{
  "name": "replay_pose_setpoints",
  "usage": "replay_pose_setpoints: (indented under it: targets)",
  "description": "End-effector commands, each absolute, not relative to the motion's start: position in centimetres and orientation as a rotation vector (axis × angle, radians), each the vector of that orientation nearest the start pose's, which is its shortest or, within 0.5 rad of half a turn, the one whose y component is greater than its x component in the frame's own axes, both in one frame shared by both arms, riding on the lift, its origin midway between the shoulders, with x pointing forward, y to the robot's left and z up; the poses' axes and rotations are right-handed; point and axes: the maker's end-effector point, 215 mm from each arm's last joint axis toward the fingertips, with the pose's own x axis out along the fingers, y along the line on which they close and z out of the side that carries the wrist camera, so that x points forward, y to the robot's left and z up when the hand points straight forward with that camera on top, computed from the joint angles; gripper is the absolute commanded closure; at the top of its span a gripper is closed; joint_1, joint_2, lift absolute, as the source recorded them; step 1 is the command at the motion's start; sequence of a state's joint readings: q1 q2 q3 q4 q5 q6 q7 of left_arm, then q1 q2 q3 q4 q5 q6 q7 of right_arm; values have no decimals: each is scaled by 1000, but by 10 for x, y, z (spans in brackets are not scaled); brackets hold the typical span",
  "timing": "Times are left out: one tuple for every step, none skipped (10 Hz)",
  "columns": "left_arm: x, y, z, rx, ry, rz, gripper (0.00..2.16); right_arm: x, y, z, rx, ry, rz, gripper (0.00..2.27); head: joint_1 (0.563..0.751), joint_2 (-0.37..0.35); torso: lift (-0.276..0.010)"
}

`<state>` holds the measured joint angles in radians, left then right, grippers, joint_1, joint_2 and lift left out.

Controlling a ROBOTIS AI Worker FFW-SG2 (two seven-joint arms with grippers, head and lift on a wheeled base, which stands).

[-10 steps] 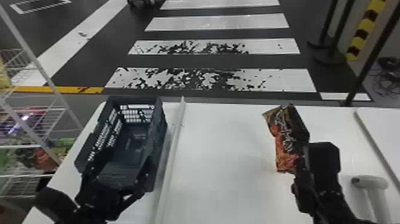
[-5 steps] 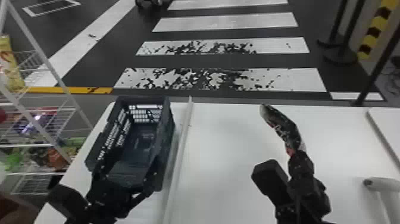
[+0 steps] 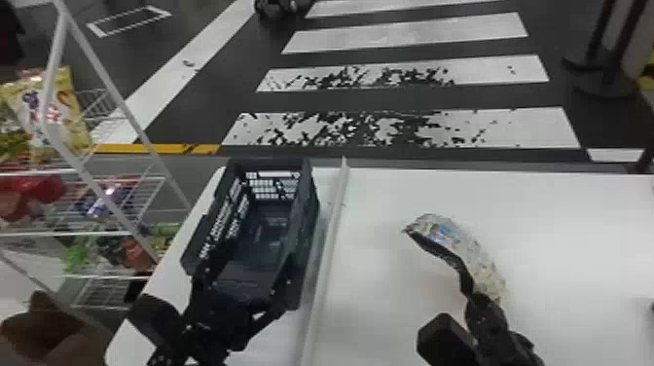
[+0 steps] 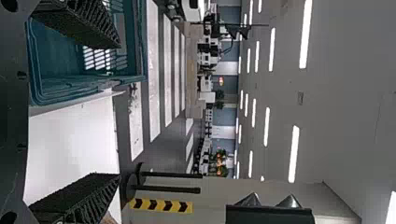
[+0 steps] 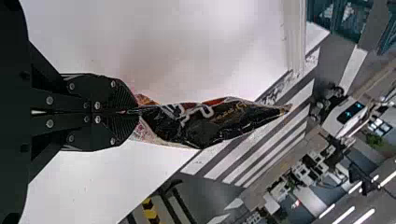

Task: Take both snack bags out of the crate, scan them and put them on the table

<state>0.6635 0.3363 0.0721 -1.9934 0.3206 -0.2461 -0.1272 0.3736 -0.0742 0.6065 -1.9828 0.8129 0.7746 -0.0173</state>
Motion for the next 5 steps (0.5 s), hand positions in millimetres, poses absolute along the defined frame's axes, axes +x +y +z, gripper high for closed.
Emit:
replay_pose_setpoints:
  targets:
    - [394, 275, -345, -3, -4, -202, -2, 386, -59, -480, -769, 502, 313, 1528, 695, 283, -92]
    - [394, 275, -345, -3, -4, -200, -2, 382, -53, -484, -716, 521, 337, 464, 695, 302, -92]
    - [394, 275, -345, -3, -4, -200, -2, 381, -56, -486, -696, 539, 340, -2, 695, 312, -92]
    - [394, 275, -345, -2, -1, -201, -2, 380, -59, -486, -675, 556, 343, -2, 695, 316, -92]
    - [394, 275, -345, -2, -1, -201, -2, 379, -59, -483, -592, 575, 365, 43, 695, 314, -92]
